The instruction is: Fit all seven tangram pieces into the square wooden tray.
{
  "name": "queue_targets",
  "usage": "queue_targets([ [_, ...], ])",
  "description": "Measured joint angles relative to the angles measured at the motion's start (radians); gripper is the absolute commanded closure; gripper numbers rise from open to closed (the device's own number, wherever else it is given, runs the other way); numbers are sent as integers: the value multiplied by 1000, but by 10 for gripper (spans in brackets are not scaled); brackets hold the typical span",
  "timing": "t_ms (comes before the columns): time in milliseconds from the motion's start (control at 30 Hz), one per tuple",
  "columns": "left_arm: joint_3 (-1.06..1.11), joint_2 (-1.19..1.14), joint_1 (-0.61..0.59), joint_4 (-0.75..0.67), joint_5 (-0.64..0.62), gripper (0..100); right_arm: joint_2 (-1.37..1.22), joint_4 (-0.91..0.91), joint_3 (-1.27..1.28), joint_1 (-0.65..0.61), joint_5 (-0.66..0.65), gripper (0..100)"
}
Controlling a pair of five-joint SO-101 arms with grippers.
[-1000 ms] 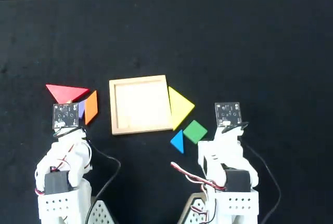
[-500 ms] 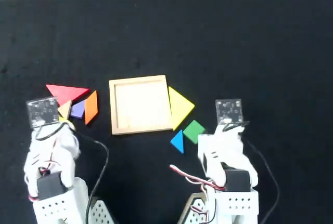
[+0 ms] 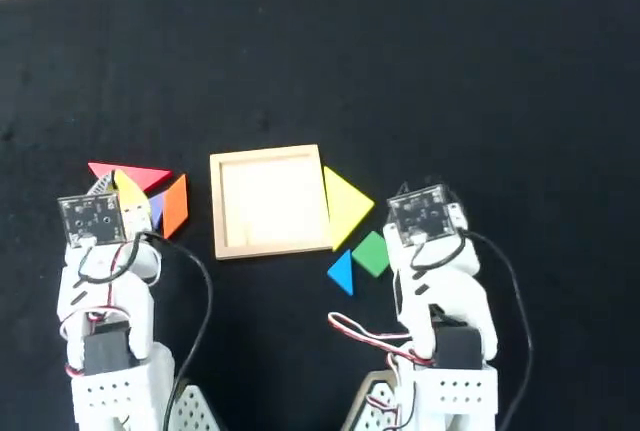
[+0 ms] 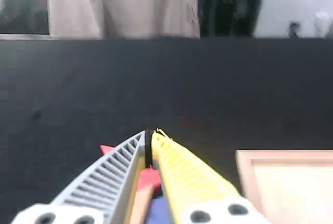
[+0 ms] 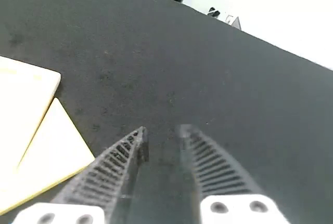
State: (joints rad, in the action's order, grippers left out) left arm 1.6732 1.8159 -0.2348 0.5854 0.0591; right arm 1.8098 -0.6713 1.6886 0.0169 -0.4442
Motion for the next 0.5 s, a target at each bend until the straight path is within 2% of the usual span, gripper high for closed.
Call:
queue_targets([
  [133,-31,0,63,66,-12,891,0,-31,-3,0,-9,849],
  [367,-115,-29,86,173,-15,895,0,-242,-215,0,87,849],
  [500,-186,-137,86,239,-15,895,-43,-339,-333,-78,100,848],
])
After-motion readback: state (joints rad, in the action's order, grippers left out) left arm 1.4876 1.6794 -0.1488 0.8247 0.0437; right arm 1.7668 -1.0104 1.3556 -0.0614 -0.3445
